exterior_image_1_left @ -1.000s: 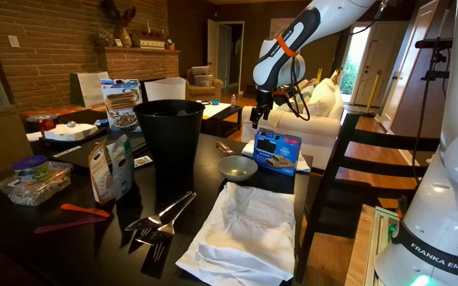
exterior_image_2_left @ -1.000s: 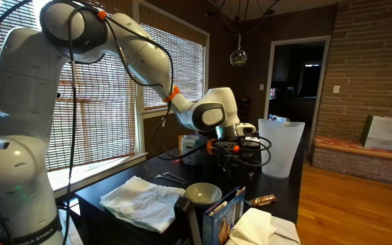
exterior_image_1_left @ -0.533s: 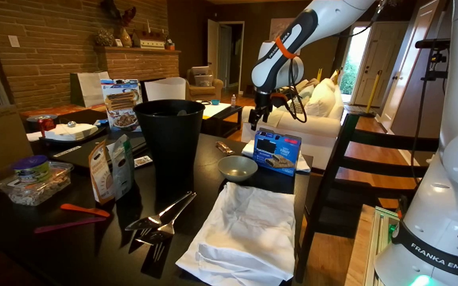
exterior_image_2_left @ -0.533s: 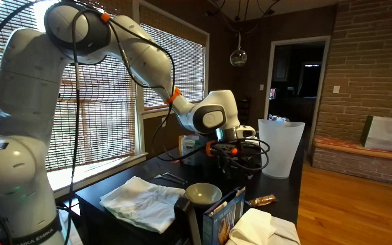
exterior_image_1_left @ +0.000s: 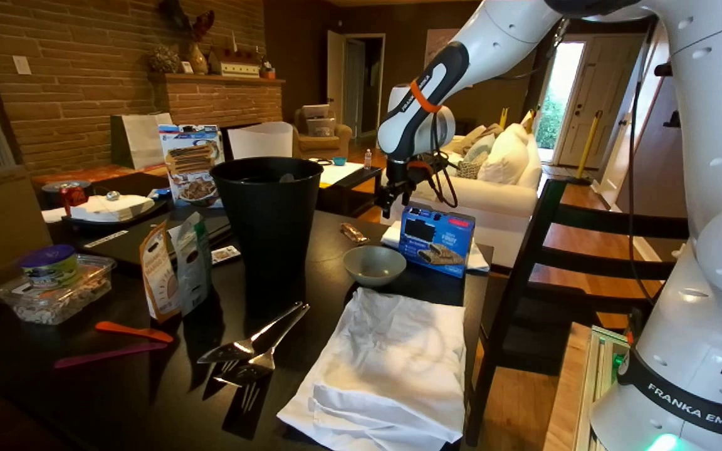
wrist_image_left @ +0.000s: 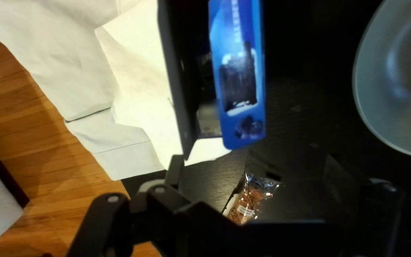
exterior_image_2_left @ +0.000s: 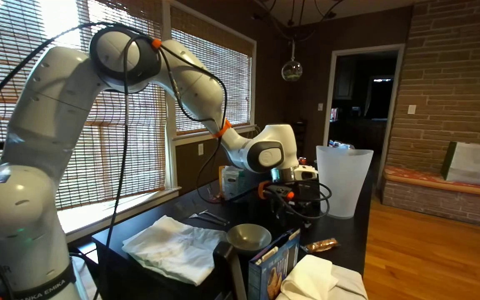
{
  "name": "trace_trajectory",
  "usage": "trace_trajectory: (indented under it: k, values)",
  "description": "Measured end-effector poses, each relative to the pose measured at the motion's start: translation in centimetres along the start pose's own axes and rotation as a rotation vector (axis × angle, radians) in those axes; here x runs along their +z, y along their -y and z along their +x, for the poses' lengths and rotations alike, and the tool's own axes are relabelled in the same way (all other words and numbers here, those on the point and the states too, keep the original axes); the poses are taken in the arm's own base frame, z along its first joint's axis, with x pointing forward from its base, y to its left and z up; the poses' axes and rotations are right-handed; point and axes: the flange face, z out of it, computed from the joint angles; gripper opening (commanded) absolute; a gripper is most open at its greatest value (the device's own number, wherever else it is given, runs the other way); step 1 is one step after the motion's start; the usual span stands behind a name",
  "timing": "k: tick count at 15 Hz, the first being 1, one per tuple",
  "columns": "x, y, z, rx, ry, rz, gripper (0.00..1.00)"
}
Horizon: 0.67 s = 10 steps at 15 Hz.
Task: Pour the snack out of the blue box and into the bowl.
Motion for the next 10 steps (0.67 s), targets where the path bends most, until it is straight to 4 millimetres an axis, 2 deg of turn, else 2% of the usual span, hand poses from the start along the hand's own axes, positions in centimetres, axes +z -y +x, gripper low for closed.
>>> trace_trajectory:
  k: [5, 10]
  values:
    - [3.6, -0.4, 1.2, 0.001, 0.126, 0.006, 1.0]
    - [5.5, -1.3, 1.6, 0.007, 0.258, 0.019, 0.99]
